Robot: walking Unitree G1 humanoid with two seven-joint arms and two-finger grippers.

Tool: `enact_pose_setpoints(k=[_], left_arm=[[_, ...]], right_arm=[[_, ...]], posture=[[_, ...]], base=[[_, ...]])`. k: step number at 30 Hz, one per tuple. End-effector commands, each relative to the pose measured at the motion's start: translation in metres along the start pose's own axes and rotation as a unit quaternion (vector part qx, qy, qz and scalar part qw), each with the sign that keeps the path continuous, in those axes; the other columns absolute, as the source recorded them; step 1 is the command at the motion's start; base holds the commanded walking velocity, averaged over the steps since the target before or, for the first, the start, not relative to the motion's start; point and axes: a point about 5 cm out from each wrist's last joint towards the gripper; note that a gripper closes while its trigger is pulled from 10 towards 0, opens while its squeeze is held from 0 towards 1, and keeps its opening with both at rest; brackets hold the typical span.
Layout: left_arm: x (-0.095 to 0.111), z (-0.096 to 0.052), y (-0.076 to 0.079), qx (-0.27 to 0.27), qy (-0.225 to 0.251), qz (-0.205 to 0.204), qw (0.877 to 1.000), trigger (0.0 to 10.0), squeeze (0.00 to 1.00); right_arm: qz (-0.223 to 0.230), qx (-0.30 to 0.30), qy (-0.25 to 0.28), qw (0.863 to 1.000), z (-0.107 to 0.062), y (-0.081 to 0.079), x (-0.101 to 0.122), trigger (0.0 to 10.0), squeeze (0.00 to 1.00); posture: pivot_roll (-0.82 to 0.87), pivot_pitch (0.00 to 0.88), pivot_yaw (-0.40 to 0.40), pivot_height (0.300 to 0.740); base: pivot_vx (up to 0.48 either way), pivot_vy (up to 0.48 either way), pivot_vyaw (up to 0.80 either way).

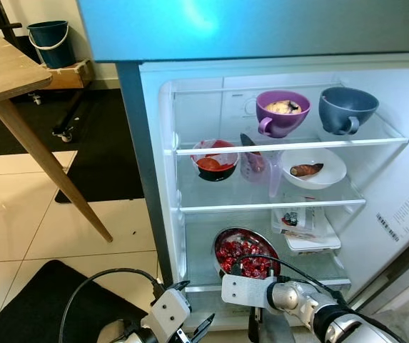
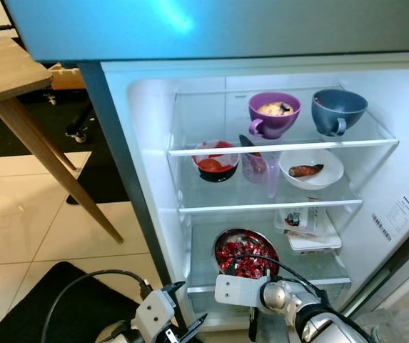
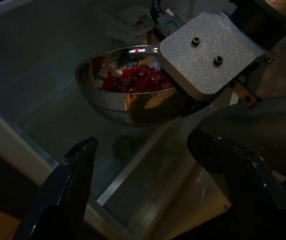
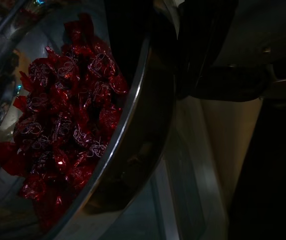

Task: Restocking fridge

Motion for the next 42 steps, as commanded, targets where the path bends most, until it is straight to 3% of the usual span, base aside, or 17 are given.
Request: enact_pose_setpoints(k=[1, 20, 24, 42], left_arm=[[-0.004, -0.008, 0.0, -0.003, -0.015, -0.001, 1.0, 10.0, 0.0], [0.01, -0.003, 0.008, -0.003, 0.008, -0.001, 1.0, 10.0, 0.0], [0.014, -0.007, 0.012, -0.004, 0.012, -0.002, 1.0, 10.0, 0.0], [0.033, -0.011, 0.02, 0.005, 0.029, -0.005, 1.0, 10.0, 0.0]], right_arm=[[-0.011, -0.013, 0.005, 1.0, 0.002, 0.005, 0.007, 10.0, 0.0], [-0.029, -0.08, 0.008, 0.996, 0.006, 0.021, 0.025, 10.0, 0.0], [-0.056, -0.105, 0.003, 0.993, 0.006, 0.025, 0.027, 10.0, 0.0], [-0.1, -0.151, -0.018, 0.983, 0.002, 0.045, 0.031, 10.0, 0.0]], posture=[[0.04, 0.11, 0.0, 0.3], [0.07, 0.189, 0.001, 0.3], [0.08, 0.226, 0.003, 0.3], [0.12, 0.296, 0.003, 0.3]], base=[[0.0, 0.0, 0.0], [0.0, 0.0, 0.0], [0.0, 0.0, 0.0], [0.0, 0.0, 0.0]])
Point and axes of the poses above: a point about 5 cm out from each wrist's last joint towards the gripper, its own z axis pointing out of the wrist towards the gripper, its own x axis along the axis of the wrist's last joint, y = z × x, and after that the axes turned 4 degrees about z, right-handed
